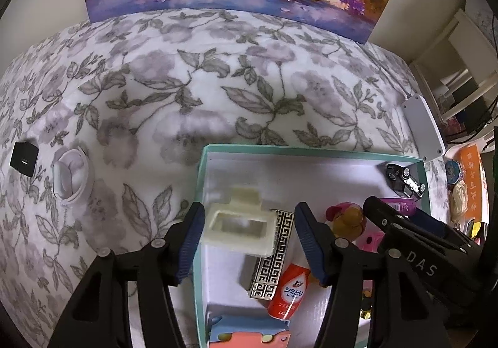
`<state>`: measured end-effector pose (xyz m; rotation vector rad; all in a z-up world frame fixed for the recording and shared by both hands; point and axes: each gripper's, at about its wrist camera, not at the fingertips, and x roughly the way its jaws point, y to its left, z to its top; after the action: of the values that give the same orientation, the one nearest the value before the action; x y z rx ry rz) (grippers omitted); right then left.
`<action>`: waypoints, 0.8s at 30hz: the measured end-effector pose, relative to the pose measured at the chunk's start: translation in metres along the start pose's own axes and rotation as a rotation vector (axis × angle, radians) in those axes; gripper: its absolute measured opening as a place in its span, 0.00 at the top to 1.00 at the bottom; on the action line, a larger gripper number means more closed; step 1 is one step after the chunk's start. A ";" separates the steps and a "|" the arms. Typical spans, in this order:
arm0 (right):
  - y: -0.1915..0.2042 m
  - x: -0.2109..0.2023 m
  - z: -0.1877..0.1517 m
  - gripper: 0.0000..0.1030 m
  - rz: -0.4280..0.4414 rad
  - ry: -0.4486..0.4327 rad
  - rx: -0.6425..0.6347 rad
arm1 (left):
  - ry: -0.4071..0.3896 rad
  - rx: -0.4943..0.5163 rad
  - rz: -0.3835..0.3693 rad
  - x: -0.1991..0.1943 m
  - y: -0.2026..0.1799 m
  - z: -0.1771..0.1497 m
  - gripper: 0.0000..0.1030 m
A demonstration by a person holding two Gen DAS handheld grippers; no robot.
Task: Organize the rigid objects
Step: 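Carry the pink tube and cream holder over the tray and open both tools, then move both open tools back to the black charger and white band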
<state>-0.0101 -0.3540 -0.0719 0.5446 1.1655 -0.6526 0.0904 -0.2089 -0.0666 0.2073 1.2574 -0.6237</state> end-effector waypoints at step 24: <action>0.016 -0.031 0.006 0.01 -0.028 -0.053 -0.056 | -0.023 -0.097 0.093 -0.025 0.051 0.017 0.22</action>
<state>-0.0032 -0.3414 -0.0395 0.4621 1.1399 -0.6526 0.1279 -0.1668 -0.0478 0.1760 1.2455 -0.4826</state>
